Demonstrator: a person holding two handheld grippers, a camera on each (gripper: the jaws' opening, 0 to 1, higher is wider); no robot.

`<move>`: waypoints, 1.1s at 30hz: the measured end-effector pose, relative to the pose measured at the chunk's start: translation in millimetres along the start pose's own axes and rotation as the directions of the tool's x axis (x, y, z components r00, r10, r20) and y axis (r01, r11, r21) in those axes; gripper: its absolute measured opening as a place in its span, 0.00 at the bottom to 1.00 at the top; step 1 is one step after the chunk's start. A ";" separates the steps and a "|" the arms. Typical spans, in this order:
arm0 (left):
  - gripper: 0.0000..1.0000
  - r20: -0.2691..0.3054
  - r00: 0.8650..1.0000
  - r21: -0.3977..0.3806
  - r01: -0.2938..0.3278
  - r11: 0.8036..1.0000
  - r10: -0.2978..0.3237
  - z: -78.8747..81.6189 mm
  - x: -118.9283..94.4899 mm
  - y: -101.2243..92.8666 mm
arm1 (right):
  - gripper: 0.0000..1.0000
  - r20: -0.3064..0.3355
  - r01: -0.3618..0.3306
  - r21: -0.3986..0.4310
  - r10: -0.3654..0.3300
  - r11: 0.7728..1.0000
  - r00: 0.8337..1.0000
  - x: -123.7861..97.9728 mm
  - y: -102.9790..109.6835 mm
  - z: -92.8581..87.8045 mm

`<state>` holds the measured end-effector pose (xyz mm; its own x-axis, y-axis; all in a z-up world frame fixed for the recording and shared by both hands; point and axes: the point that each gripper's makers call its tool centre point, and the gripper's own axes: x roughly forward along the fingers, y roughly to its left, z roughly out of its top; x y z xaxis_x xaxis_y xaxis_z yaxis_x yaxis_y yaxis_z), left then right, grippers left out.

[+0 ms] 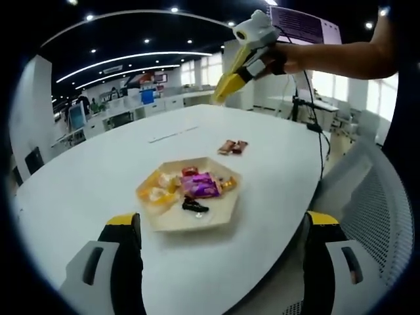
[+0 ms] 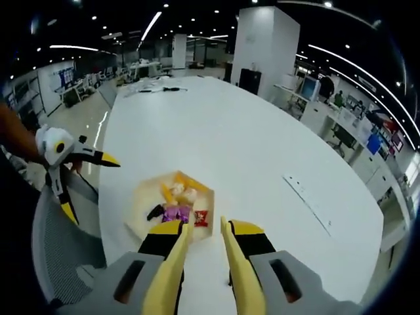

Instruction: Place the target food into the container with the food tongs after gripping and lifting it, then release it inside without dropping or visibly crushing the food.

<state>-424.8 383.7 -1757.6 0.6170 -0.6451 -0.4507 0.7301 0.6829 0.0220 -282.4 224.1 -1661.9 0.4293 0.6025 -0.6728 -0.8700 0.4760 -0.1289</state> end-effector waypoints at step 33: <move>0.99 -0.004 0.999 0.010 -0.037 0.999 0.037 0.3 -0.7 6.4 | 0.26 0.097 -0.011 -0.070 0.018 0.998 0.995 -43.6 -64.8 -56.8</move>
<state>-420.4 388.5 -1756.8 0.6421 -0.6180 -0.4535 0.7099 0.7027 0.0475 -258.5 130.6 -1665.6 0.4354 0.6703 -0.6010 -0.8894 0.4236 -0.1719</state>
